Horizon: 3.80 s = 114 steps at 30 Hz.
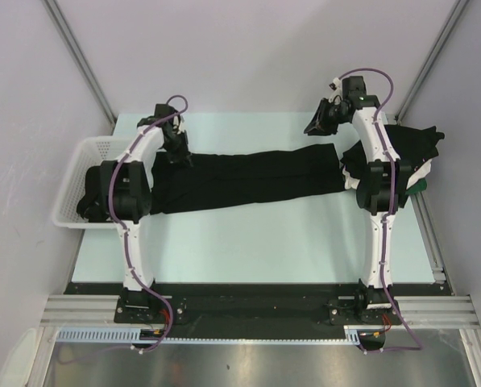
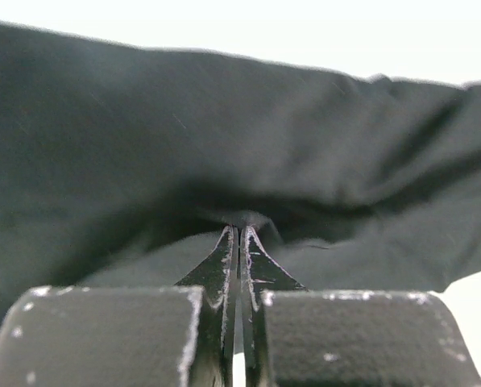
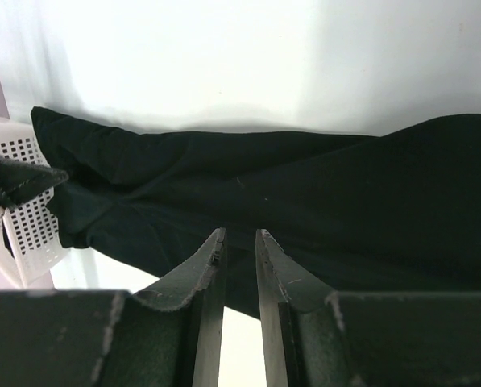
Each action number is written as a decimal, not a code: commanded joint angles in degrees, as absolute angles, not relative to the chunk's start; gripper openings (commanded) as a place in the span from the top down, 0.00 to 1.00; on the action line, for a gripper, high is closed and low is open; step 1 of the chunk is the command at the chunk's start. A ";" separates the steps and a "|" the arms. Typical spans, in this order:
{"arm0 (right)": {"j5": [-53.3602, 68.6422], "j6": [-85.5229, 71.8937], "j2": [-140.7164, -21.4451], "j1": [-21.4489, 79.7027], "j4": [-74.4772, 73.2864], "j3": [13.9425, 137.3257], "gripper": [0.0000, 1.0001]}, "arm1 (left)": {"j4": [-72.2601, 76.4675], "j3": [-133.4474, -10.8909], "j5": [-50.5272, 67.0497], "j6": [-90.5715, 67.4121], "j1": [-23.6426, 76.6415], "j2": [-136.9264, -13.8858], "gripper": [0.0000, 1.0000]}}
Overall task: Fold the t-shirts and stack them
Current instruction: Fold the other side of the tshirt into a rectangle, then rotate the tshirt 90 degrees
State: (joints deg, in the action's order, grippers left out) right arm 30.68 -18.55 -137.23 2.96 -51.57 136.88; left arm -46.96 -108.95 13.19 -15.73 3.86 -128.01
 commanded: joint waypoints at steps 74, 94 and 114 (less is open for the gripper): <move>34.01 -17.58 -130.78 0.44 -49.83 130.78 0.75 | -48.34 -125.05 -7.20 -14.41 6.07 -132.96 0.00; 34.19 -17.93 -133.42 -1.05 -50.01 132.54 0.76 | -54.58 -132.45 -9.49 -13.89 0.97 -143.17 0.01; 34.54 -18.11 -133.16 -2.02 -50.10 131.66 0.76 | -57.75 -133.15 -5.63 -14.85 1.05 -148.88 0.59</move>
State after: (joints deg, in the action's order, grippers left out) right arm 33.54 -18.37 -135.31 -1.72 -49.82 130.85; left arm -54.76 -132.79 -7.84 -14.44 1.48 -145.51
